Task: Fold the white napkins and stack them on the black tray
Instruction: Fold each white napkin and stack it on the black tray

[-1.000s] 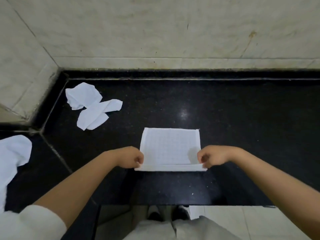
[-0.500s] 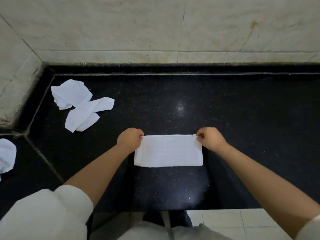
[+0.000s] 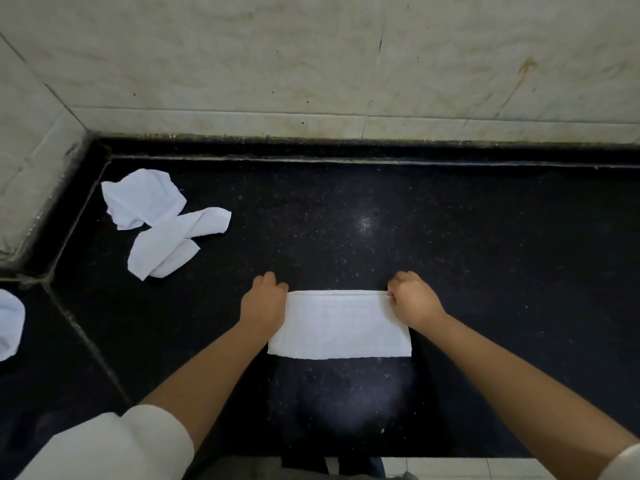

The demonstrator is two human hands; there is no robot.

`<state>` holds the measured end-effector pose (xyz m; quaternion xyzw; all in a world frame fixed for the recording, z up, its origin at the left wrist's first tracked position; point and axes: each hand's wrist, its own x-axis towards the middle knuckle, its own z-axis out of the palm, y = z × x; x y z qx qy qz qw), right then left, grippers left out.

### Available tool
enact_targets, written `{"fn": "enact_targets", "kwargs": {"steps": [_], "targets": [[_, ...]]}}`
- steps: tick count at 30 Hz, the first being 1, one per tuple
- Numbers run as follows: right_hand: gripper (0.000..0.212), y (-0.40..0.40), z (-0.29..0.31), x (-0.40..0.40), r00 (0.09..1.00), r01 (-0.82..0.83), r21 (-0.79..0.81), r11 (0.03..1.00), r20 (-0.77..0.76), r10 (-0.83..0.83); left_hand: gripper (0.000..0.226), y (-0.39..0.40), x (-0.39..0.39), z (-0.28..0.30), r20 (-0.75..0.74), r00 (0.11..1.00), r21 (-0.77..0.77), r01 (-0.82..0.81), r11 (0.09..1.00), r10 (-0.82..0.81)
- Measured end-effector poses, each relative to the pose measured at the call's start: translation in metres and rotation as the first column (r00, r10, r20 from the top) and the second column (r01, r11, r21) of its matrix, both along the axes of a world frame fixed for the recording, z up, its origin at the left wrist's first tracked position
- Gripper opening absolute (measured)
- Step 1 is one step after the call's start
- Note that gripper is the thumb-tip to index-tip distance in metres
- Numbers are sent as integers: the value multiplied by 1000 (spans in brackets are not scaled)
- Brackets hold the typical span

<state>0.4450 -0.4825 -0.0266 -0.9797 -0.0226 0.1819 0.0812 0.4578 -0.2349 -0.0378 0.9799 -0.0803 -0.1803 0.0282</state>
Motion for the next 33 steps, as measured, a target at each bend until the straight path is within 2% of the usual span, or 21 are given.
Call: {"fn": "enact_targets", "kwargs": {"steps": [2,4,6,11,13,15,17,19,21,23,25,27,29,30,33], "targets": [[24,0,0,0,1000,-30,-4,1000,-5,30,26,-1,-2,3,-19,1000,22,16,1000,-16],[23,0,1,0,998,-54,6,999,-12,54,23,-1,-5,7,93,988,13,121,993,-122],[22,-2,2,-1,998,-58,35,998,-34,59,42,3,-7,8,91,971,43,220,975,-223],[13,-15,20,-1,998,6,217,976,-64,8,47,22,-5,1,170,931,60,317,946,-323],[11,-19,36,3,999,6,268,963,-33,2,41,26,-1,17,209,926,-15,324,946,-314],[10,-23,55,10,997,-14,300,954,75,-9,27,28,8,41,295,915,-112,318,941,-274],[12,-25,77,19,965,-62,285,957,260,-15,7,29,20,66,452,870,-183,308,934,-199],[18,-26,93,26,844,-168,208,964,536,31,22,29,30,86,594,791,-194,321,927,-149],[16,-28,98,24,735,-247,83,965,665,131,29,29,32,90,653,739,-155,348,925,-169],[10,-28,92,18,732,-307,-46,951,627,267,32,29,30,84,637,724,-58,385,921,-263],[23,-27,82,10,795,-323,-96,942,512,325,25,31,26,79,540,772,-2,400,917,-335],[25,-27,77,5,841,-302,-93,949,442,311,5,31,21,78,497,795,13,394,919,-348],[16,-26,79,5,895,-231,-32,972,386,225,8,25,16,80,409,865,-3,319,948,-290],[20,-26,78,9,914,-201,-7,980,358,190,8,22,18,80,382,888,-21,283,959,-254],[29,-25,80,24,946,-144,-6,990,292,139,25,12,33,83,308,932,-26,210,977,-192]]}}
